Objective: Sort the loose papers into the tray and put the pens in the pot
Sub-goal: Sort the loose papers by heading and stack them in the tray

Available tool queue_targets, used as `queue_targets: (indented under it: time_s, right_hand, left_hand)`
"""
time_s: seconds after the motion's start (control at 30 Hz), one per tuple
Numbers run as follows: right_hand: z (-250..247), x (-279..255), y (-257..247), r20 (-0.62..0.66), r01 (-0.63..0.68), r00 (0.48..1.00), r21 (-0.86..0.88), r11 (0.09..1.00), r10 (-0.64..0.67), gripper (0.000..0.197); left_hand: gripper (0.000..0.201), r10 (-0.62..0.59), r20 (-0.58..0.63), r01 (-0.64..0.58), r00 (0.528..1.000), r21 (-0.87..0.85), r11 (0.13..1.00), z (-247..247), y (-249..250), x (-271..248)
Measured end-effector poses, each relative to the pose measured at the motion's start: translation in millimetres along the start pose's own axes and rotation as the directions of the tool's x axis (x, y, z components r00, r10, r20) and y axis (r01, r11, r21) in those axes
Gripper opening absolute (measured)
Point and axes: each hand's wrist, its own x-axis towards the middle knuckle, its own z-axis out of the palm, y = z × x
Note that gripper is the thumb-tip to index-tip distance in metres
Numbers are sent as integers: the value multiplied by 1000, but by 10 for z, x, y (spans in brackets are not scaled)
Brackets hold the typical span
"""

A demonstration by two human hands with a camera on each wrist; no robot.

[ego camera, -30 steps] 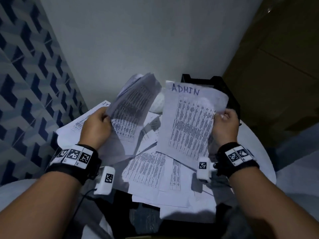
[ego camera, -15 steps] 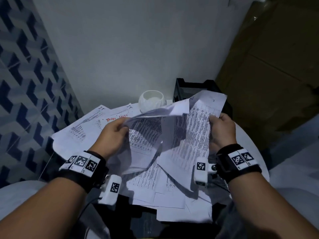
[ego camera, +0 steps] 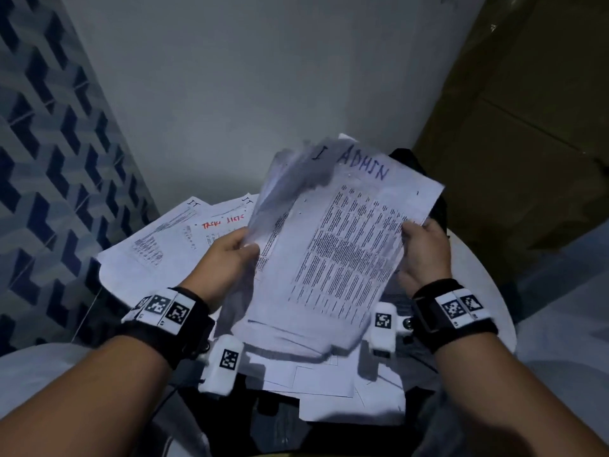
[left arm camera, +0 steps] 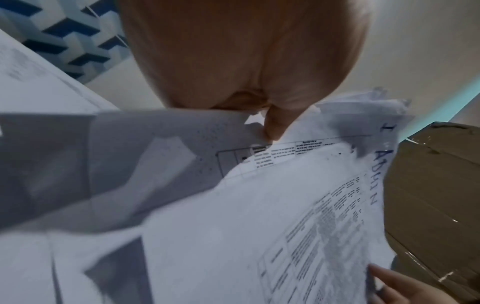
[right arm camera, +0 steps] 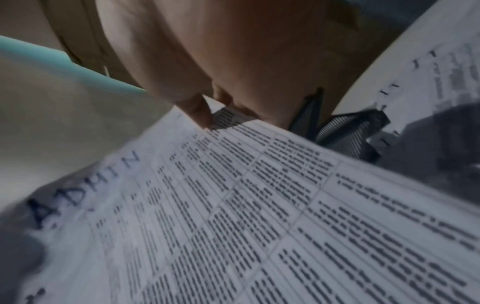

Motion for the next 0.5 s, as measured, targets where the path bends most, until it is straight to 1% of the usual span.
queue_targets:
  time_s: [0.07,0.13,0.17,0.2,0.23,0.27,0.33,0.4,0.43,0.5]
  right_hand:
    - [16,15,184,-34,-32,999,-7,999,32,28]
    - [37,52,355,-18,-35,999,-51,998,34,34]
    - [56,63,412,-7,-26,1000,-70,997,25,40]
    - [78,54,440,5,-12,1000,-94,995,12,45]
    - [119,23,437,25,12,1000,-124,992,-9,46]
    - [160,-15,415,46,46,998,-156,987,-39,41]
    - [236,-124,325,92,143,988,-209,967,-126,28]
    - [297,-231,228,137,286,956,-258,923,-259,20]
    - [324,-286,184,156,357,933,-267,895,-325,18]
    - [379,-414,109,187,464,884,-237,854,-429,17]
  left_hand:
    - [24,-28,48,29,998,-6,1000,53,-42,-20]
    - [25,-51,50,54,997,-60,997,104,-72,-36]
    - [33,-47,31,49,998,-71,996,124,-79,-37]
    - [43,-30,22,32,999,-52,998,136,-82,-42]
    - [48,-5,32,5,999,-11,1000,144,-77,-52]
    - [46,25,57,-28,998,40,999,154,-60,-71]
    - [32,74,78,-85,994,155,984,155,-41,-76]
    - [12,139,0,-135,990,242,961,146,2,-71]
    - [8,176,-48,-158,983,254,954,139,18,-63]
    - [12,213,-105,-187,971,215,958,120,56,-53]
